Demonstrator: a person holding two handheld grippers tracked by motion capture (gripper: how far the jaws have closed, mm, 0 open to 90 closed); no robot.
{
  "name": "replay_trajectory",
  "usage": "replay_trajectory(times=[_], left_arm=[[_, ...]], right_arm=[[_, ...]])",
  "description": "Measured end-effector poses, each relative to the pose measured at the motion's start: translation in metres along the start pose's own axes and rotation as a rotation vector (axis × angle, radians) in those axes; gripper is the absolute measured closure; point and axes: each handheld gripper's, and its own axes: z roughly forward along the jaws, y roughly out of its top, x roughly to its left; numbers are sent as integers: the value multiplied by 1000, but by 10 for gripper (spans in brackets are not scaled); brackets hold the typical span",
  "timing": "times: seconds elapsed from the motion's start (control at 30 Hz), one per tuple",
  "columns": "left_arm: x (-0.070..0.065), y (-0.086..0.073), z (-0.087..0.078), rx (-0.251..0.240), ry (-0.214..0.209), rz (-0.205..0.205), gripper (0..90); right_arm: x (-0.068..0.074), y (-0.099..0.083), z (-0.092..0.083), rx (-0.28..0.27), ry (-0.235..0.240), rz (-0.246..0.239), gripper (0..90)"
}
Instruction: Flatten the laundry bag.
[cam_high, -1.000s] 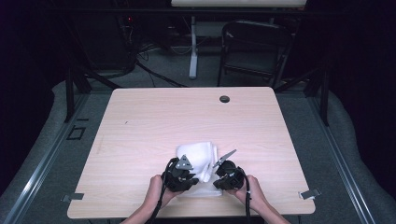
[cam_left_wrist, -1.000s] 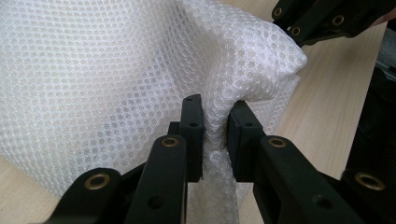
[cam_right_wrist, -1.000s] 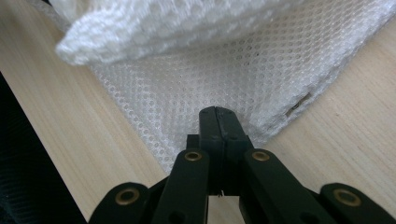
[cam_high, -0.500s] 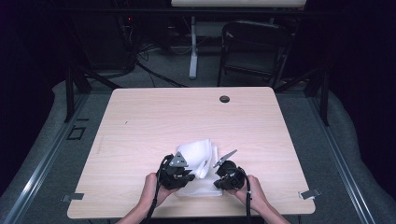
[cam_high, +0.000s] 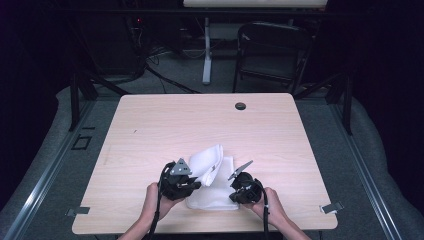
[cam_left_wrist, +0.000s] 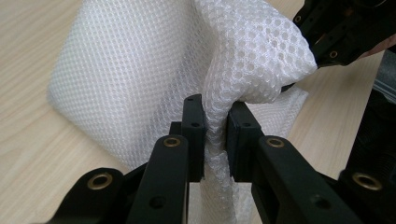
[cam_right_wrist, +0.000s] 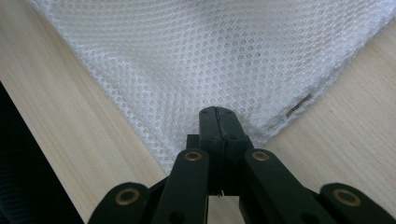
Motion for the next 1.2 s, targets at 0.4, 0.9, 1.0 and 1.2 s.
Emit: replay_trajectory(times=[0.4,0.9,1.0,1.2], left_arm=[[4,-3,-15,-1,26,-13,804],[5,-7,-21,11,52,-36,805],[5,-7,-21,11,58,-41,805],[7,-8,-24,24,70,-49,805]], right_arm=[[-2,0,-1,12,2,8,900],[-5,-2,-2,15,8,23,900],[-5,-2,-2,16,7,24,900],[-6,-2,-3,25,-1,19,900]])
